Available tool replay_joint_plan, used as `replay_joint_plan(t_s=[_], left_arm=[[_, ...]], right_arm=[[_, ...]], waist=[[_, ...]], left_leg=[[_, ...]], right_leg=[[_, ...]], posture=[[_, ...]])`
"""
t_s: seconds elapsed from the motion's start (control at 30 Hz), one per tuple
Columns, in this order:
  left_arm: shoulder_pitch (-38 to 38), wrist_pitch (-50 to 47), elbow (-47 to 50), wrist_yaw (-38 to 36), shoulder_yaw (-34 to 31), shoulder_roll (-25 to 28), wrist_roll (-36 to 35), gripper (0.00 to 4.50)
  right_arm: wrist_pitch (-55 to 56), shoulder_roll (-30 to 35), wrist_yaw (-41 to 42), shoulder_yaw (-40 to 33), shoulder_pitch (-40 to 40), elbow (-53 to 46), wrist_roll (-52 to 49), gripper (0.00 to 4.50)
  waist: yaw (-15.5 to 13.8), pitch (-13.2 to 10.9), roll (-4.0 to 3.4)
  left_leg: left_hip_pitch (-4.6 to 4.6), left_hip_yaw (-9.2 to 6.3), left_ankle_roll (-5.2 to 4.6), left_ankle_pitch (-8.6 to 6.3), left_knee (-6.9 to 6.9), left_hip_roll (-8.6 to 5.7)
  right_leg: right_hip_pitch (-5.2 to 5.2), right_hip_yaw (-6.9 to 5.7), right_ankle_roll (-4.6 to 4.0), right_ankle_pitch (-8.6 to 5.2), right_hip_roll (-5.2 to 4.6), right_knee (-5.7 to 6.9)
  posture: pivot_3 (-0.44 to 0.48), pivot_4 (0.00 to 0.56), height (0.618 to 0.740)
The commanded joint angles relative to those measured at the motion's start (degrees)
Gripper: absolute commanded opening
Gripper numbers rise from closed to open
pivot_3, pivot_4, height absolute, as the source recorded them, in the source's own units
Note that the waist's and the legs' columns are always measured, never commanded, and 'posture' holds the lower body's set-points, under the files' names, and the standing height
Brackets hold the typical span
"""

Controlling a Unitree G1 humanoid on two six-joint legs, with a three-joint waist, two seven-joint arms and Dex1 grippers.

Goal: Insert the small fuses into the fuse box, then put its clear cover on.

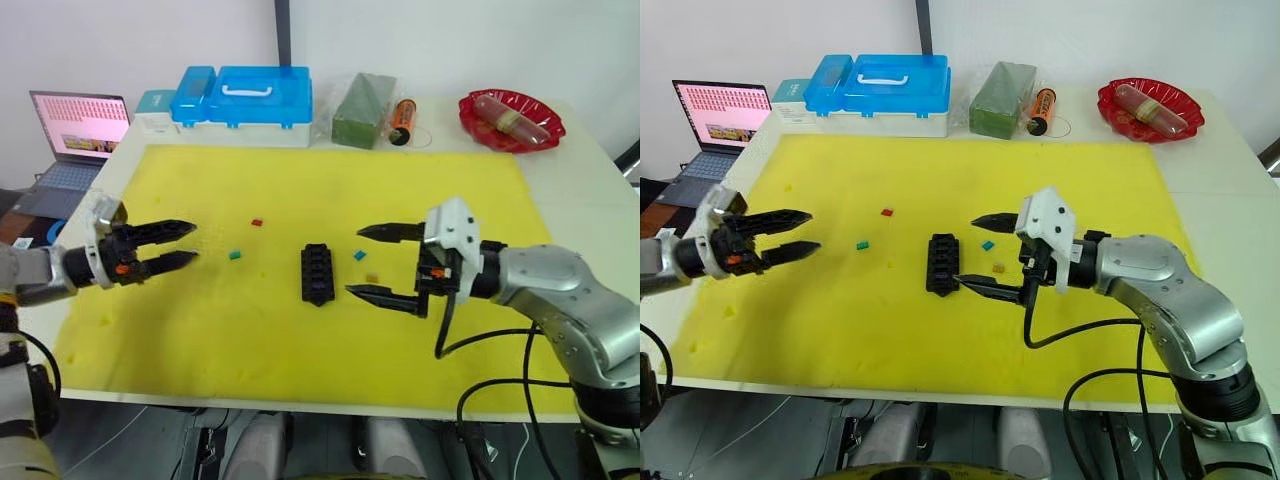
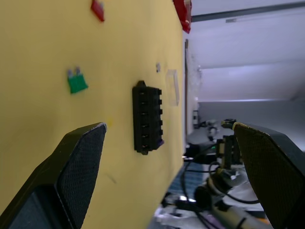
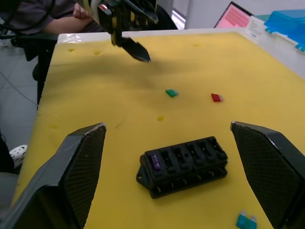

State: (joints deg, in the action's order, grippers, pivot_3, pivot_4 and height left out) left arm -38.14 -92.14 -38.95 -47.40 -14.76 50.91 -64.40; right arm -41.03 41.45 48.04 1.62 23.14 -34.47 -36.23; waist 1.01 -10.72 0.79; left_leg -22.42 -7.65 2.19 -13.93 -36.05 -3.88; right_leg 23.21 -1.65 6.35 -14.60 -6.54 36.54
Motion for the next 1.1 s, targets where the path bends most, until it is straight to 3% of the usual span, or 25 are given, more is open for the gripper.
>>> replay_joint_plan(t_s=[0.03,0.33,0.53,0.83,1.1], left_arm=[[-1.76,-0.36,-0.43,5.24,-2.16,-1.29,-2.5,4.5],[-2.2,3.14,-1.65,16.72,-11.89,-10.58,3.47,4.5],[-2.34,4.23,-2.19,20.09,-15.5,-14.23,6.39,4.5],[-3.39,3.7,-2.9,21.6,-17.29,-18.95,9.27,4.5],[-3.7,5.82,-1.13,20.76,-15.23,-20.5,13.3,4.5]], right_arm=[[0.29,-0.58,-0.62,-0.49,2.29,-0.33,-0.54,4.45],[-0.34,-0.93,-1.42,0.22,3.84,-0.14,-0.78,4.45],[-0.64,-0.9,-2.18,0.14,3.97,-0.2,-0.48,4.45],[-0.61,-0.99,-2.96,0.71,4.13,-0.49,-0.03,4.45],[-0.39,-1.04,-3.09,1.48,4.2,-0.11,0.83,4.45]], waist=[[-0.15,0.01,0.06],[-0.27,0.04,0.1],[-0.29,0.06,0.09],[-0.56,0.12,0.08],[-1.54,0.13,0.08]], left_leg=[[-0.01,-0.01,0.03,0.02,0.0,-0.02],[-0.01,-0.03,0.08,0.05,0.0,-0.17],[0.0,-0.04,0.16,0.09,-0.01,-0.18],[0.03,-0.04,0.2,0.11,-0.08,-0.24],[0.04,-0.03,0.22,0.13,-0.11,-0.27]], right_leg=[[0.01,0.0,-0.01,0.01,-0.01,0.01],[0.01,0.01,-0.01,0.02,-0.2,0.02],[0.02,0.01,0.0,0.02,-0.21,0.13],[0.01,0.01,0.0,0.02,-0.26,0.29],[0.0,0.01,0.01,0.02,-0.29,0.33]], posture=[[0.0,0.15,0.74],[0.0,0.15,0.74],[0.0,0.15,0.74],[0.0,0.15,0.74],[0.0,0.15,0.74]])
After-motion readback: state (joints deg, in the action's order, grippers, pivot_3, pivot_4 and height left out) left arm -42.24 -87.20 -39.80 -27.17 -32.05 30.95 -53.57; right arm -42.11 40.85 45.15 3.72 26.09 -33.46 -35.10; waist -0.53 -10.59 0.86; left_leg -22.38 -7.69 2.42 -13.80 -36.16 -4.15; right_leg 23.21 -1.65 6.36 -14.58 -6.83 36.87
